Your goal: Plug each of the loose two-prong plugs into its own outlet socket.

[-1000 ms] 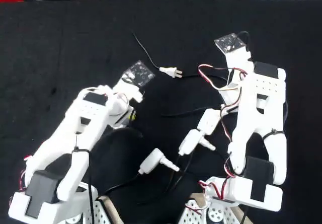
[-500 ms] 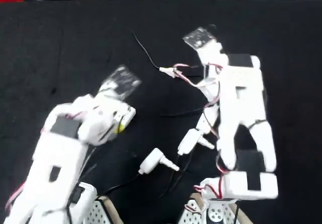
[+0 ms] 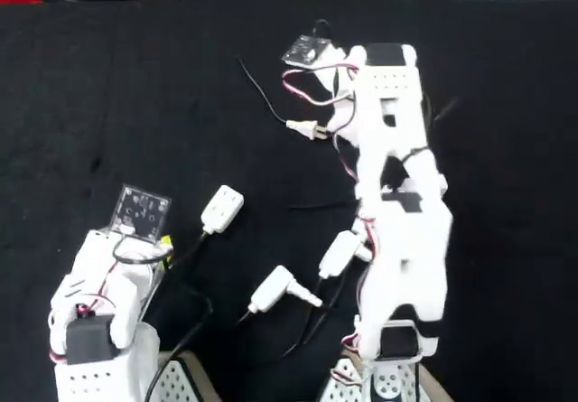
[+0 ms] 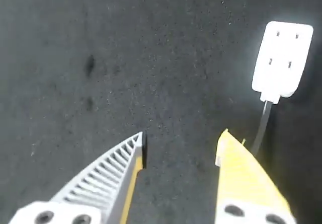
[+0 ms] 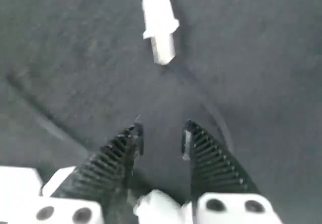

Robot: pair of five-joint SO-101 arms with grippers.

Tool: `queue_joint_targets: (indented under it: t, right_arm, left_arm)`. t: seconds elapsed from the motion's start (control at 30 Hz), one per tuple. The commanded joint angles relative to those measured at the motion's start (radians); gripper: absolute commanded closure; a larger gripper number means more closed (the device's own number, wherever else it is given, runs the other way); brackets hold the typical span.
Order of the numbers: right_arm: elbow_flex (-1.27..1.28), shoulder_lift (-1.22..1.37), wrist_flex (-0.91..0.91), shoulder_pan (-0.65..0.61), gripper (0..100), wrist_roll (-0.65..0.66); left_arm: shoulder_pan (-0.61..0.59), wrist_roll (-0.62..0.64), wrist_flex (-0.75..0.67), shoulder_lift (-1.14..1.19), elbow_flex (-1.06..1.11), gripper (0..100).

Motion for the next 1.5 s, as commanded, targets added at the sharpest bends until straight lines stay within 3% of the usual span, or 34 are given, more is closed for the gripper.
queue_joint_targets:
  t: [0.0, 0.37, 0.53, 0.73, 1.17, 1.33, 1.47]
  right_arm:
    - [-0.237, 0.099, 0.018, -0.041, 86.1, 0.017]
    - [-0.584, 0.315, 0.120, -0.167, 86.0, 0.031]
    - [-0.634, 0.387, 0.112, -0.172, 85.8, 0.043]
    - [-0.722, 0.450, 0.120, -0.167, 78.6, 0.061]
    - [-0.823, 0.599, 0.092, -0.141, 78.9, 0.118]
    - [-0.868, 0.604, 0.133, -0.146, 96.6, 0.123]
    - [-0.888, 0.602, 0.175, -0.158, 95.9, 0.107]
  left_arm:
    - [-0.013, -0.014, -0.021, 0.006, 0.030, 77]
    - [-0.016, -0.091, -0.075, 0.006, 0.139, 77]
    - [-0.015, -0.095, -0.077, 0.006, 0.151, 77]
    - [-0.015, -0.095, -0.078, 0.006, 0.153, 77]
    - [-0.015, -0.095, -0.080, 0.006, 0.154, 77]
    - [-0.015, -0.097, -0.080, 0.006, 0.156, 77]
    - [-0.015, -0.097, -0.080, 0.006, 0.156, 77]
